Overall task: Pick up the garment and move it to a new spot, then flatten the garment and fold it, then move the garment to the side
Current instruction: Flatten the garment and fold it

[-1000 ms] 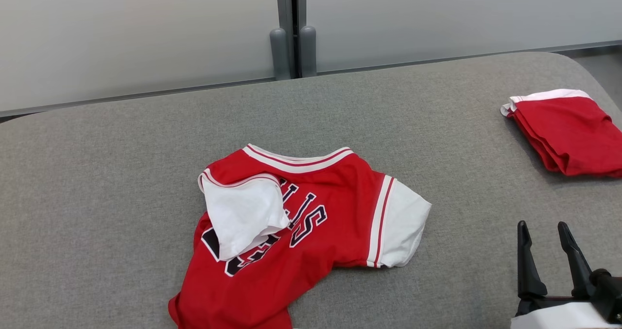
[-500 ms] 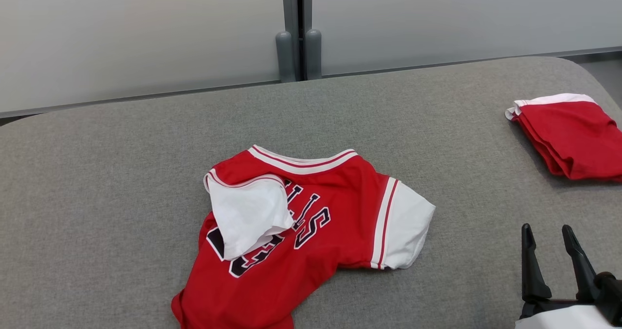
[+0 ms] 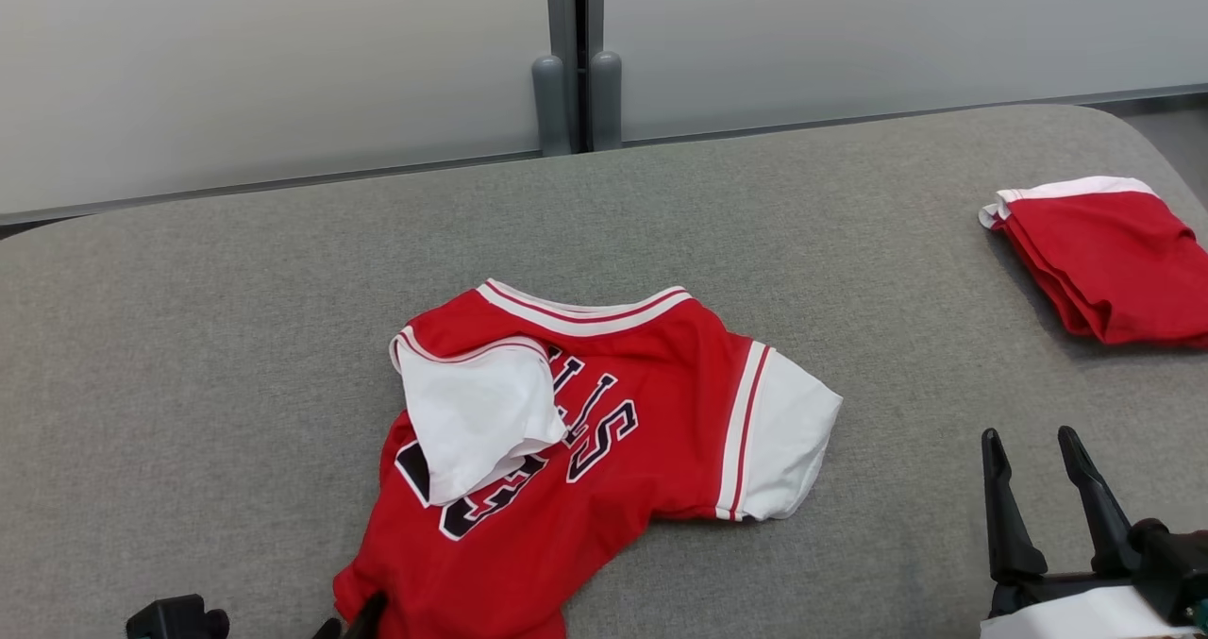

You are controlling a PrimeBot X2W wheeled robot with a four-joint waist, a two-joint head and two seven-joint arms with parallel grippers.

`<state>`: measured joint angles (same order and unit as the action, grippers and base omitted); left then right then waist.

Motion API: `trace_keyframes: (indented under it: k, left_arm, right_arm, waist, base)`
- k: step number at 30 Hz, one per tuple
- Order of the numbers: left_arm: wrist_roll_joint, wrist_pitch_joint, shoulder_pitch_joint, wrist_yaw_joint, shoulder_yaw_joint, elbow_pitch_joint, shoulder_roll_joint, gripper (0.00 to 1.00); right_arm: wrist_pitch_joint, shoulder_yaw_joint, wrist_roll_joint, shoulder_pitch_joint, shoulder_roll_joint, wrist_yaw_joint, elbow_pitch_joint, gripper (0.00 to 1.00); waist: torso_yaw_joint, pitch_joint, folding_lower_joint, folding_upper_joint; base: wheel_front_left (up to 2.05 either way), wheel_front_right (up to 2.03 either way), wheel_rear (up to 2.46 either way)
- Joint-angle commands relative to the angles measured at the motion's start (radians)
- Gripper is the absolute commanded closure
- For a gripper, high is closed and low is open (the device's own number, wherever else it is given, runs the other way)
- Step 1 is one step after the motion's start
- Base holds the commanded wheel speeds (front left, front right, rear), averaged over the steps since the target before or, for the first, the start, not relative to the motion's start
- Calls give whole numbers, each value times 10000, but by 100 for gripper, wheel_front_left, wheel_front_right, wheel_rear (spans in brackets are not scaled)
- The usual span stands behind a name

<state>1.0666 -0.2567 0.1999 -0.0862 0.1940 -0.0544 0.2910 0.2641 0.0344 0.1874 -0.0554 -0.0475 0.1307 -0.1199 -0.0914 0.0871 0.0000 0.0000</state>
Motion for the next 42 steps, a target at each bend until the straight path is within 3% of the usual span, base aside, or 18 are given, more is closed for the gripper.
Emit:
trace_keyframes:
  k: [1,6,8,16,28,29,30,31,32,37,42]
  left_arm:
    - [-41,-115,-198,71,97,-197,37,0]
    - [-50,-458,-685,353,543,-1107,-121,0]
    - [-104,-418,-808,468,620,-1390,-119,100]
    - [-787,867,-1733,574,-21,-2151,388,100]
    - [-1869,1417,-4360,1002,14,-4207,1375,100]
    - [-1974,1496,-4527,966,44,-4477,1426,81]
    - [-2074,1582,-4631,972,110,-4721,1402,51]
    - [-2074,1582,-4631,972,110,-4721,1402,51]
    - [-2177,1703,-4708,965,149,-4940,1388,0]
    - [-2538,2785,-4386,591,17,-5483,1372,0]
    - [-2893,4608,-3278,-5,-381,-4666,1146,0]
  right_arm:
    - [-1,42,21,74,-58,1,-15,0]
    - [-1,100,43,5,-60,1,-44,0]
    - [-1,114,67,15,-60,1,-54,0]
    - [-1,117,109,133,-60,1,-26,0]
    - [-2,181,-133,391,-61,1,-91,0]
    - [-2,195,-162,399,-60,1,-109,0]
    - [-3,204,-194,404,-60,1,-127,0]
    - [-3,204,-194,404,-60,1,-127,0]
    - [-2,221,-234,404,-61,1,-132,0]
    - [-2,279,-429,395,-60,1,-112,0]
    - [-2,427,-549,171,-61,1,-34,0]
  waist:
    - [-123,55,0,0]
    - [-352,118,0,0]
    - [-424,129,0,0]
    - [-552,205,0,0]
    - [-706,487,0,0]
    - [-714,468,0,0]
    - [-717,428,0,0]
    - [-717,428,0,0]
    - [-713,380,0,0]
    - [-612,-4,0,0]
    - [-352,-491,0,0]
  base:
    - [0,0,0]
    - [0,0,0]
    - [0,0,0]
    - [0,0,0]
    - [0,0,0]
    - [0,0,0]
    - [0,0,0]
    - [0,0,0]
    - [0,0,0]
    - [0,0,0]
    - [0,0,0]
